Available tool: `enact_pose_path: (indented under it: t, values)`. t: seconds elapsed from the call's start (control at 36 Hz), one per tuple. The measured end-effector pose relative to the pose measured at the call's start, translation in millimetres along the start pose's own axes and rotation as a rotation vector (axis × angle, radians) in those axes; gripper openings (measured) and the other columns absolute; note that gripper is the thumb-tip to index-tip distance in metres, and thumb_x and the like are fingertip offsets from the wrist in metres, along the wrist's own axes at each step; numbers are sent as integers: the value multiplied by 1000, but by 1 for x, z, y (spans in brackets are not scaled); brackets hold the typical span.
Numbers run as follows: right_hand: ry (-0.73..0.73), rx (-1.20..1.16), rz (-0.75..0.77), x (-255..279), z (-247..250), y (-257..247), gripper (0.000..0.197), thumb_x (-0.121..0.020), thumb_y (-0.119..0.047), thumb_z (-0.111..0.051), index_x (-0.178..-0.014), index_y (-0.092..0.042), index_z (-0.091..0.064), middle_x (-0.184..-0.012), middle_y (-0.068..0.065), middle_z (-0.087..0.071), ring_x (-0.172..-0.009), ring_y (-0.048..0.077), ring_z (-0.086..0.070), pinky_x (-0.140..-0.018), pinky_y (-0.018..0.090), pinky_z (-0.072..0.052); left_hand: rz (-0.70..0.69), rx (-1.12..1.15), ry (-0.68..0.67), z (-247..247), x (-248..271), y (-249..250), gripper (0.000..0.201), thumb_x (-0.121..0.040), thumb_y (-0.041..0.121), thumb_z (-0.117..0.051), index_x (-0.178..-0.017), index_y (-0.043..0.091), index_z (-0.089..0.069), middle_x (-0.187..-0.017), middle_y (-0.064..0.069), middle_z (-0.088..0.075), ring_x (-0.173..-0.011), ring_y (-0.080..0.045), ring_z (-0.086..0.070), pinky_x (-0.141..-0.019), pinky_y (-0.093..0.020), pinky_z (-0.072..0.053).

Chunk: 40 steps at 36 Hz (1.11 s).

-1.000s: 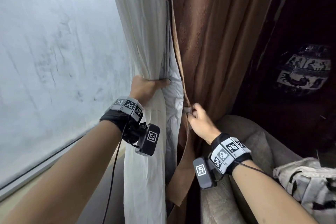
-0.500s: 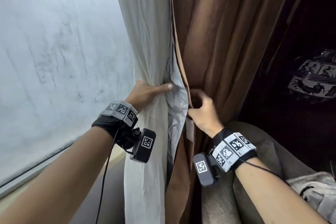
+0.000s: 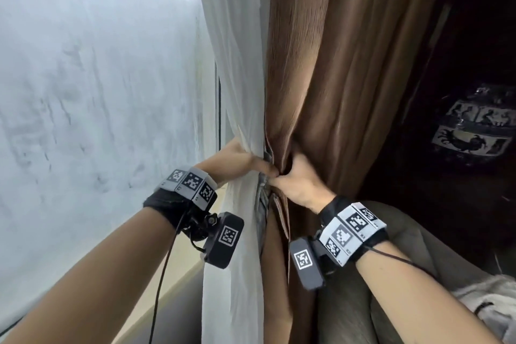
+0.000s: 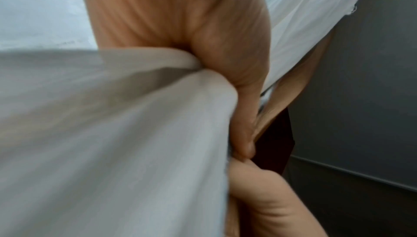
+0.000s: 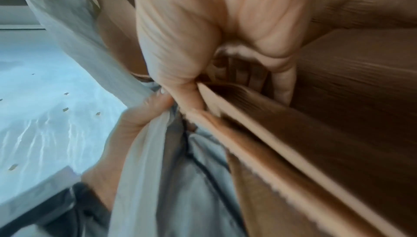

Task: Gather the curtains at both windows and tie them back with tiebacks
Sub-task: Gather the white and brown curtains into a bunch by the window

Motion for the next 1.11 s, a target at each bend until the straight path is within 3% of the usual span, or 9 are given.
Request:
enact_pose_path:
  t: [0.17, 0.31, 0.47, 0.58, 0.67, 0.78, 0.92, 1.03, 1.11]
  values:
    - [-41, -57, 14, -12, 19, 12, 61, -66, 18, -77, -115, -11, -56, -98, -5, -66, -75, -16, -60, -78, 5, -45, 45, 144, 188, 35, -13, -30, 17, -76, 7, -79, -84, 19, -71, -79, 4, -75, -76, -13, -71, -73, -28, -57]
    - [60, -81, 40, -13, 36, 9, 61, -61, 14, -81, -113, -8, -57, -101, 3, -67, -89, 4, -65, -87, 19, -50, 58, 175, 224, 43, -19, -34, 21, -79, 4, -76, -94, 17, -71, -89, -2, -75, -85, -19, -71, -67, -25, -57]
    - [90, 187, 16, -17, 11, 10, 88, -50, -45, -76, -128, -16, -44, -127, 9, -56, -120, 19, -53, -103, 28, -42, 7, 249, 133, 17, -25, -27, 25, -83, 22, -74, -106, 26, -65, -95, 13, -73, -91, -3, -70, -72, -15, -54]
    - [51, 255, -16, -19, -6, 11, 98, -60, -36, -71, -145, -7, -31, -143, 12, -46, -136, 25, -42, -110, 38, -39, -58, 258, 151, 9, -29, -16, 56, -68, 13, -83, -120, 9, -62, -103, -1, -74, -92, -8, -72, -71, -14, -54]
    - [41, 228, 13, -19, -3, 8, 83, -61, -27, -84, -132, -7, -45, -129, 1, -52, -123, 16, -49, -103, 22, -39, -10, 240, 234, 18, -32, -21, 33, -71, 5, -83, -100, 12, -69, -93, -4, -74, -81, -11, -72, -62, -17, -55]
    - [90, 190, 37, -21, 25, 5, 89, -61, -13, -91, -134, -12, -40, -108, -18, -39, -112, 5, -41, -80, -8, -27, 47, 212, 247, 32, -34, -31, 23, -77, 8, -80, -95, 14, -69, -97, -6, -72, -90, -19, -69, -74, -27, -57]
    - [342, 110, -75, -30, 70, 20, 130, -49, -43, -94, -149, -16, -16, -147, 8, -30, -137, 18, -34, -117, 32, -29, 49, 217, 129, 36, -30, -36, 44, -70, 20, -84, -110, 13, -69, -105, -3, -75, -100, -21, -70, -91, -36, -54]
    - [327, 35, -163, -35, 67, 19, 155, -44, -55, -92, -152, -23, 15, -159, 6, -21, -145, 16, -26, -119, 26, -18, 52, 231, 37, 25, -25, -35, 40, -63, 22, -85, -98, 13, -69, -89, -3, -76, -88, -23, -71, -87, -40, -55]
    - [189, -198, -204, -38, 46, 24, 151, -38, -56, -95, -155, -15, -8, -150, 4, -44, -135, 18, -45, -117, 38, -31, 33, 224, -18, 18, -21, -31, 28, -67, 23, -79, -91, 13, -67, -78, 2, -75, -74, -15, -72, -75, -35, -55]
Point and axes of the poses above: each hand's wrist, its own x-axis away from the middle knuckle, its own z-axis out of the back of the hand, y = z × x, the point moved 9 cm from there along -x, towards the middle knuckle
